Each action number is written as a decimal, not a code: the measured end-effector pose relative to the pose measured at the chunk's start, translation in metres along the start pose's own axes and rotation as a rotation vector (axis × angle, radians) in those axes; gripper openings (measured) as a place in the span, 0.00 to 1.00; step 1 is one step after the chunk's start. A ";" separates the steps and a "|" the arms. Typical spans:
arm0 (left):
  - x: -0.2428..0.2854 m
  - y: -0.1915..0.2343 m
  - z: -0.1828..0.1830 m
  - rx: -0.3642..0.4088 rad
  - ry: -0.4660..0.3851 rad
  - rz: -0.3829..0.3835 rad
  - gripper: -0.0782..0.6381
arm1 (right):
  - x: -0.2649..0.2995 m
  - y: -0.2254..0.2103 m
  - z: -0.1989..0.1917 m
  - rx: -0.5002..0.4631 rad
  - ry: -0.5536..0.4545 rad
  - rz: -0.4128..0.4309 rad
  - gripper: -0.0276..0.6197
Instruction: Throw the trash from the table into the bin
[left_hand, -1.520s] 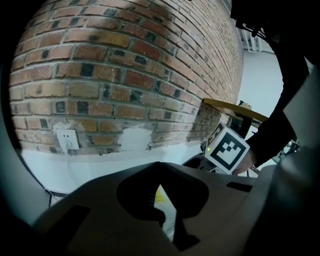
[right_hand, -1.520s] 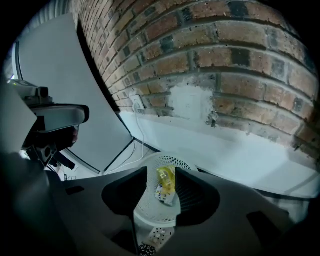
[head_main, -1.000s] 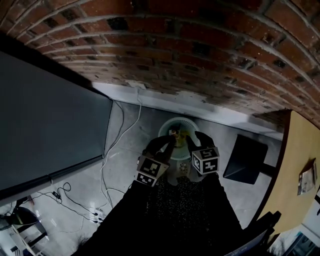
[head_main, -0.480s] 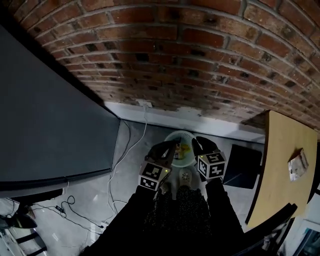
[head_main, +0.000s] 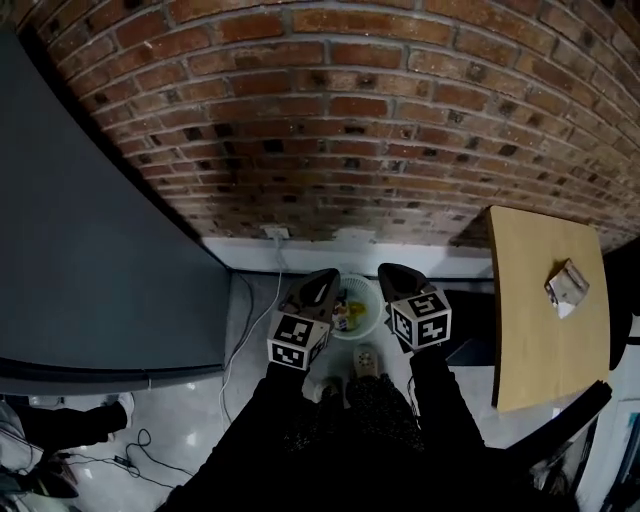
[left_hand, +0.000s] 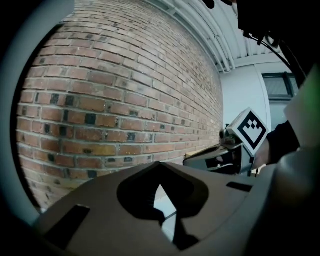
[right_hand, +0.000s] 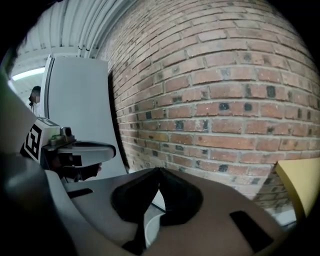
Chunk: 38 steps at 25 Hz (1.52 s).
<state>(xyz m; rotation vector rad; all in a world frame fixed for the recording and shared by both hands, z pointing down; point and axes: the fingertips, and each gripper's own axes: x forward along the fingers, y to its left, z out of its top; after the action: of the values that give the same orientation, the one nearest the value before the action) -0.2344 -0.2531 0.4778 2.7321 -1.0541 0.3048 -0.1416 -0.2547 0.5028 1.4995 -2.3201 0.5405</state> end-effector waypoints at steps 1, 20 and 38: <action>-0.004 -0.002 0.003 -0.006 -0.007 -0.006 0.12 | -0.009 -0.001 0.003 0.006 -0.010 -0.018 0.06; 0.024 -0.101 0.059 0.042 -0.092 -0.214 0.12 | -0.193 -0.099 0.020 0.057 -0.165 -0.384 0.06; 0.136 -0.253 0.067 0.039 -0.068 -0.263 0.12 | -0.332 -0.279 -0.029 0.122 -0.178 -0.520 0.06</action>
<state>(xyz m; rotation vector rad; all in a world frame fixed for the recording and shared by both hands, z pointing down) 0.0434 -0.1734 0.4214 2.8904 -0.6973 0.1936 0.2471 -0.0818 0.4126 2.1856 -1.9175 0.4226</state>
